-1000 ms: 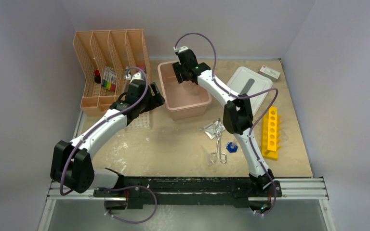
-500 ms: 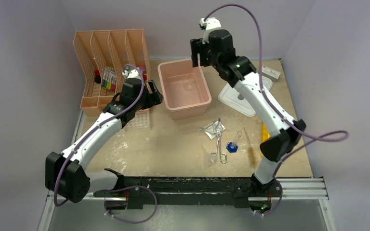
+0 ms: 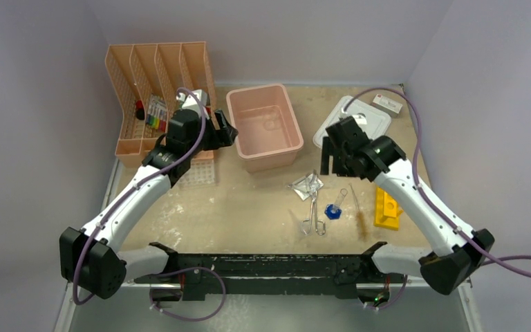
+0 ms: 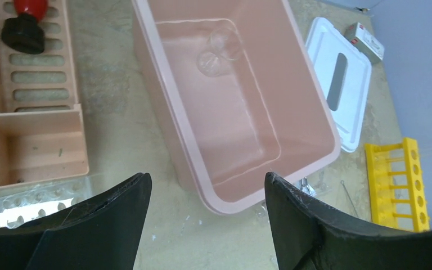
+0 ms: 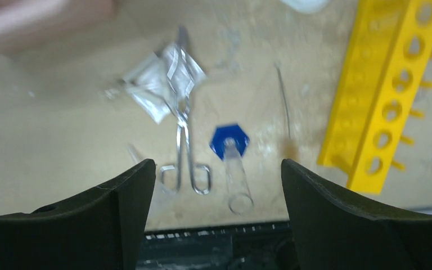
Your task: Organize the chemistry lab equipment
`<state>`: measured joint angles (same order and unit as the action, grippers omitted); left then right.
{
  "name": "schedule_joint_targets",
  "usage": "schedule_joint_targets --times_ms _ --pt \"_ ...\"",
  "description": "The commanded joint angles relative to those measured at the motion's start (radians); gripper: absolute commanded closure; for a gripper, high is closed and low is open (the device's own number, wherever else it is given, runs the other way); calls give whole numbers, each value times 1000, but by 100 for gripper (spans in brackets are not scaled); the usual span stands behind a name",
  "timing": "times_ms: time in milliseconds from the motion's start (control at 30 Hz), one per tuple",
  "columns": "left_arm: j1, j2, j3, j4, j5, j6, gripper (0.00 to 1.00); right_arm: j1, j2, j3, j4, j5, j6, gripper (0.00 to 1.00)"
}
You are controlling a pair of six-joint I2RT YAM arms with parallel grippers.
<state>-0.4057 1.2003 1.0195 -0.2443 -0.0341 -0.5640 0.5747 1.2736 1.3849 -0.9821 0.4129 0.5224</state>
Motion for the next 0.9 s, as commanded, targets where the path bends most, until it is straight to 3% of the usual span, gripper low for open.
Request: schedule_joint_targets --times_ms 0,167,267,667,867 --pt "7 26 57 126 106 32 28 -3 -87 -147 -189 13 227 16" --pt "7 65 64 155 141 32 28 -2 -105 -234 -158 -67 267 18" --pt "5 70 70 158 142 29 29 -3 -94 -252 -115 -81 276 24" --pt "5 40 62 154 154 21 30 -2 -40 -249 -88 -80 259 69" --pt "5 -22 41 199 181 57 30 -7 -64 -170 -78 -72 154 78"
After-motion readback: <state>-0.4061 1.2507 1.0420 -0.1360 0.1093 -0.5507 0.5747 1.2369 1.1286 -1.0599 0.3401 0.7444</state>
